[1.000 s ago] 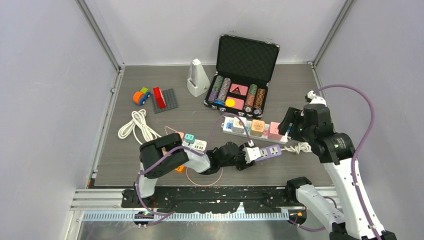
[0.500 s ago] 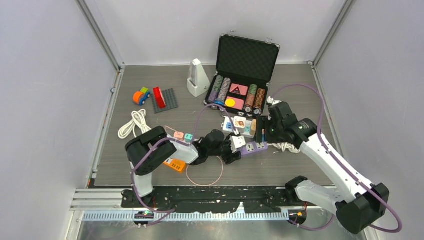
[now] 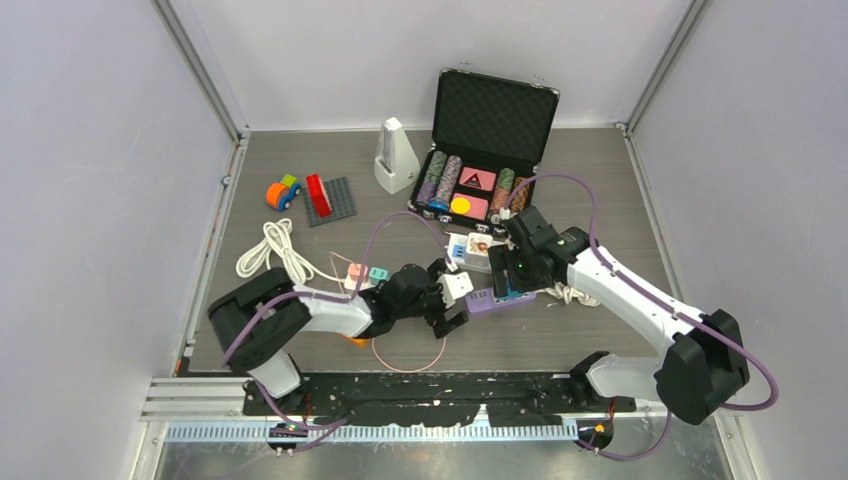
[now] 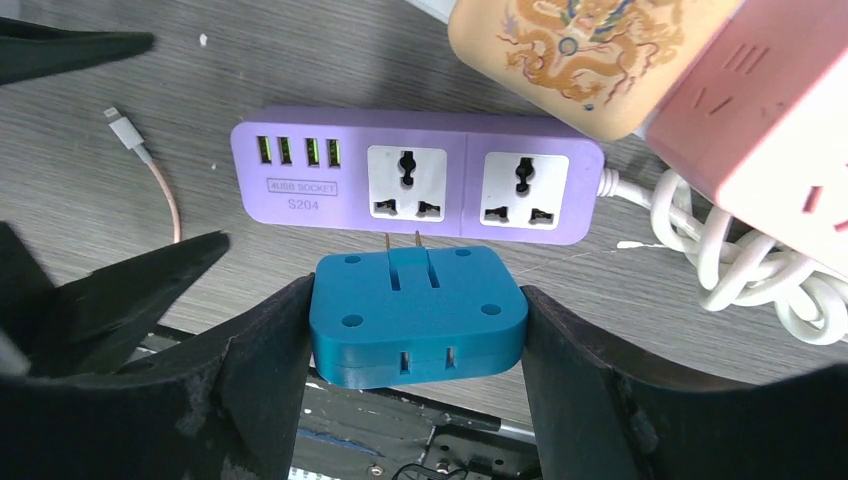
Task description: Insert the plug
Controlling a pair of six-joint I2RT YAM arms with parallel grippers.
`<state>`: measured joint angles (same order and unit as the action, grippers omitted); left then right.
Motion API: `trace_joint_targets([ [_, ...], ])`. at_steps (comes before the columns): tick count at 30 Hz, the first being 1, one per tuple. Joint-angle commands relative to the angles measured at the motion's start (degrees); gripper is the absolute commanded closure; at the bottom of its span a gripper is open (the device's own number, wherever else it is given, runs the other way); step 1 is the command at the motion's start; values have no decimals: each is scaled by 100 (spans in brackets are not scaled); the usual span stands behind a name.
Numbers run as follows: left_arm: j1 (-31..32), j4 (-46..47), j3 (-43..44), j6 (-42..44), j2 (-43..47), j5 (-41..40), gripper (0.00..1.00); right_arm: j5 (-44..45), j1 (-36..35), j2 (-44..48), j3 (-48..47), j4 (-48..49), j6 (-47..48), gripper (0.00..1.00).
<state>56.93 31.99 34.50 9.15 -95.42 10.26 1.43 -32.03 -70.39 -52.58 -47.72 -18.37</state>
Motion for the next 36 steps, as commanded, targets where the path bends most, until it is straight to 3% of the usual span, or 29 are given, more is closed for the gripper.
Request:
trace_joint_targets([
  [1,-28,111,-269,-91,858,-298,0,-22,-99,-170,-180,52,218,66],
  [17,-26,-127,-927,100,3055,-951,1,332,-210,-487,-191,271,98,67],
  [36,-26,-89,-1216,153,3754,-1483,0,551,-541,-619,-31,409,-174,67],
])
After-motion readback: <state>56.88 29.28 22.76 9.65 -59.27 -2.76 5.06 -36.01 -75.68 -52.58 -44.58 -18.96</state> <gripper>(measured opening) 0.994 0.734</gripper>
